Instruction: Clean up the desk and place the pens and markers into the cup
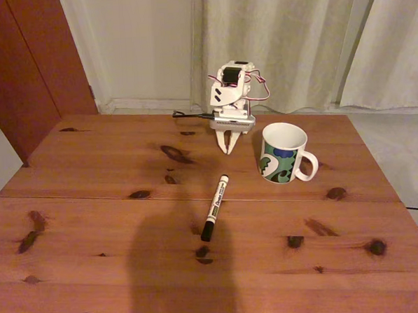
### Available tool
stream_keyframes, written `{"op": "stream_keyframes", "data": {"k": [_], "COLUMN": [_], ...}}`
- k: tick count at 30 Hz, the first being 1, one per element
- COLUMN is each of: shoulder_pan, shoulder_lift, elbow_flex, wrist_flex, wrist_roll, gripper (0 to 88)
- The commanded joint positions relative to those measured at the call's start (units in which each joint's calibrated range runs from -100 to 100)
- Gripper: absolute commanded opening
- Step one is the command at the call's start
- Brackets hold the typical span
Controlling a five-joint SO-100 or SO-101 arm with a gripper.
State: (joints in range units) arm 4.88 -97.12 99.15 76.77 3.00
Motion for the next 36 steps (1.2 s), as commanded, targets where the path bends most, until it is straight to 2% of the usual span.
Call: {"op": "stream_keyframes", "data": {"k": [1,30,36], "shoulder_pan": [-0.3,-0.3,-4.6], "shoulder_lift": [0.5,0.5,0.5], "elbow_flex": [0.4,0.4,0.4], "wrist_flex": [0.2,0.2,0.1], "wrist_roll": [0.1,0.1,0.1], "gripper": [0.9,0.9,0.9]}}
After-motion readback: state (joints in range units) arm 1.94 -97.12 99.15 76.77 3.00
